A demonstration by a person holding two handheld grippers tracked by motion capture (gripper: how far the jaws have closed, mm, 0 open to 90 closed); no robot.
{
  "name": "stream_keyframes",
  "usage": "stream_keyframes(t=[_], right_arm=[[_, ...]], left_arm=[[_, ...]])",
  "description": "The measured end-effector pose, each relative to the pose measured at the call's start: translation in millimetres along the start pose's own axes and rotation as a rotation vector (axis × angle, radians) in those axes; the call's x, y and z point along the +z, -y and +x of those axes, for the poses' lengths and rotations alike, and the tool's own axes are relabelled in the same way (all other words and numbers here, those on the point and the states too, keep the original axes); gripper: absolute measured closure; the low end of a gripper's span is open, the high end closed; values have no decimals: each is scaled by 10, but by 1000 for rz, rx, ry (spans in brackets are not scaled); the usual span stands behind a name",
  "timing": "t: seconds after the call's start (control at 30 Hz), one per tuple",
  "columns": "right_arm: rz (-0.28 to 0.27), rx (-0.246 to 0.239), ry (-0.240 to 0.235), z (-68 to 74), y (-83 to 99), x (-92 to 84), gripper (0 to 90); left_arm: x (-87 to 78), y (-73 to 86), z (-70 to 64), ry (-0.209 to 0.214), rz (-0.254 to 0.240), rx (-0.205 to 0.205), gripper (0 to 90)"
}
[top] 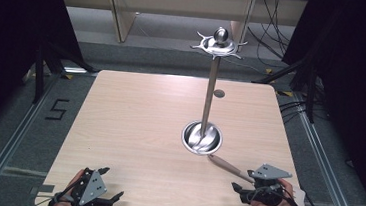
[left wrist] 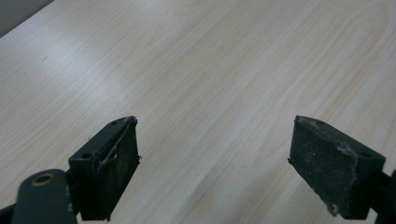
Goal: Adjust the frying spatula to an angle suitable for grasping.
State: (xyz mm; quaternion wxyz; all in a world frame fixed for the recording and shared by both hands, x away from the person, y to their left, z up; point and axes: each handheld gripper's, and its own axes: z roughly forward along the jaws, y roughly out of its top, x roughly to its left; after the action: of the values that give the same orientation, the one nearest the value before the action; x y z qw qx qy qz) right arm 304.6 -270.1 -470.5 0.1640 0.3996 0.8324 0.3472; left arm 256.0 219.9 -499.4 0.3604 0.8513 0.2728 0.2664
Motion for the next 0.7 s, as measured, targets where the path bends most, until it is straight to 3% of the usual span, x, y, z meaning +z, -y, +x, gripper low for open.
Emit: stream_keyframes(t=[0.03,0.17,0.33,0.43,0.53,0.6,0.63,0.7], right_arm=[[41,-13,1,-15,-58,41,314],[97,-37,-9,-48,-181,110,349],[99,-53,5,-41,-317,206,390],[120,-48,10,-25,-370,291,395],[159,-83,-9,-41,-433,407,438],[178,-78,-15,-35,-450,432,438],[208,-132,-14,-36,-481,502,436],[230,-153,-11,-28,-506,550,439]], left_arm=[[5,2,-9,1,-9,-10,150],[-7,-4,5,10,1,-5,150],[-8,-4,4,13,-4,-8,150],[1,-3,-18,4,-28,-22,150],[-7,-4,-6,5,-14,-7,150],[3,-3,-18,4,-29,-25,150],[-7,-5,-5,4,-16,-9,150],[-10,-6,-5,5,-16,-7,150]])
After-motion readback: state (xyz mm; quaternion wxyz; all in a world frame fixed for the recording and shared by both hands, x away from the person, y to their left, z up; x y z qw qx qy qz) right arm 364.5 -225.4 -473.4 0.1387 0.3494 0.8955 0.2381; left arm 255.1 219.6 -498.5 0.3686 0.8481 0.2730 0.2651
